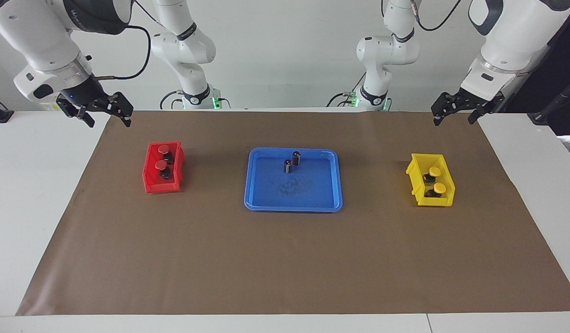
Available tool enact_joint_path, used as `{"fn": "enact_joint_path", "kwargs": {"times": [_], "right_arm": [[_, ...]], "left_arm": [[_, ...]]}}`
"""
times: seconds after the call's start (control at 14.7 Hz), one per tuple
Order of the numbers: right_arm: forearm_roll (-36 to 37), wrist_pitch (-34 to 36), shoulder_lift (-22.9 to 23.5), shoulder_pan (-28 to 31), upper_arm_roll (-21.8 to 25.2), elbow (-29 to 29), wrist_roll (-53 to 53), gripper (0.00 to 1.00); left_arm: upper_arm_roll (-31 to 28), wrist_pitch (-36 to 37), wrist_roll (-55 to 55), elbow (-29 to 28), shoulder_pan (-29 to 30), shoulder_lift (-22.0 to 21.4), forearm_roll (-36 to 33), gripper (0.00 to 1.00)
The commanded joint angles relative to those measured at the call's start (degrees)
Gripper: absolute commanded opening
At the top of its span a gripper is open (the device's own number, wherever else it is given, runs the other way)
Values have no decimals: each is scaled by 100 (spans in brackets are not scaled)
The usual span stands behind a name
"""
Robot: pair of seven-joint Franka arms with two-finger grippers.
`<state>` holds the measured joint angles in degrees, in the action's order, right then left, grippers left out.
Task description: Sort red and yellow buttons by color
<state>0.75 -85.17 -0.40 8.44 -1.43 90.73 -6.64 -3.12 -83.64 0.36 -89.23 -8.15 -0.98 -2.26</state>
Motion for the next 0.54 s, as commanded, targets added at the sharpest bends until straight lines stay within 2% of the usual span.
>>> {"fn": "enact_joint_path", "kwargs": {"times": [0.0,0.2,0.27,0.34,0.41,0.48], "right_arm": [[-4,-43,-118,-9,-15,120,93,100],[-4,-34,-118,-9,-15,120,93,100],[-4,-43,-118,-9,-15,120,93,100],[-4,-43,-118,-9,-15,120,93,100],[-4,-43,-118,-1,-15,120,93,100],[-4,-61,-118,-1,-15,120,93,100]], "left_arm": [[-48,269,281,117,217,45,174,100],[21,296,246,134,296,62,191,100],[231,305,237,143,627,63,235,100],[712,305,245,152,1031,45,287,100],[943,287,237,152,1156,36,262,100],[936,278,237,152,1132,28,262,100]]}}
